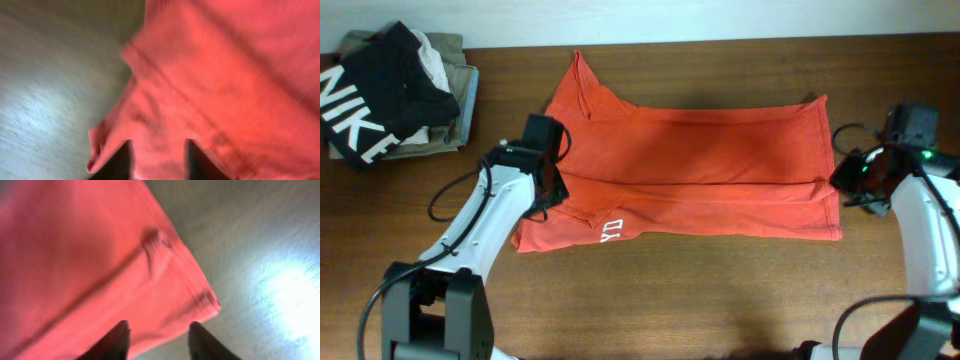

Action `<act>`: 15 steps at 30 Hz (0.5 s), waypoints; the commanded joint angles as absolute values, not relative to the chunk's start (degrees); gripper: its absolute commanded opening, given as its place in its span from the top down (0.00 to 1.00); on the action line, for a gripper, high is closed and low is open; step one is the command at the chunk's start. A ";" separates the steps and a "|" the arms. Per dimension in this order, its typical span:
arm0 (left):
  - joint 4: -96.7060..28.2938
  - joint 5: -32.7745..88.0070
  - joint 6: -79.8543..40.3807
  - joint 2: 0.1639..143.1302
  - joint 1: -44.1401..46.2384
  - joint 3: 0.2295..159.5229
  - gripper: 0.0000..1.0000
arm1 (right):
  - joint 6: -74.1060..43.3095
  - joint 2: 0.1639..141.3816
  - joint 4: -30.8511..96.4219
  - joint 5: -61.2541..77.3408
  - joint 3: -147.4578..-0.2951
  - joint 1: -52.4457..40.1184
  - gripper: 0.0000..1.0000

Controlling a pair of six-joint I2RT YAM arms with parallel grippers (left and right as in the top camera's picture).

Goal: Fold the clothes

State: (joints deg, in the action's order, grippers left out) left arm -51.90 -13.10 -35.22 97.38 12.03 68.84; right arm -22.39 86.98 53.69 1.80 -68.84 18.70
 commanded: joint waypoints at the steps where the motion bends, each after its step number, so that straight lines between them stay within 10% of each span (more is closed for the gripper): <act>1: -51.72 -6.39 -34.89 97.93 11.68 64.12 0.99 | -21.23 93.38 51.03 7.20 -62.85 18.37 0.85; 15: -49.98 -4.91 -34.89 108.57 3.18 60.95 0.99 | -28.75 104.62 42.00 5.26 -54.30 18.50 0.96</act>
State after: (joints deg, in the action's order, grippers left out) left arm -48.42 -2.74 -34.96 105.58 7.64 62.04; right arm -24.86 102.21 42.11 8.29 -57.14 18.70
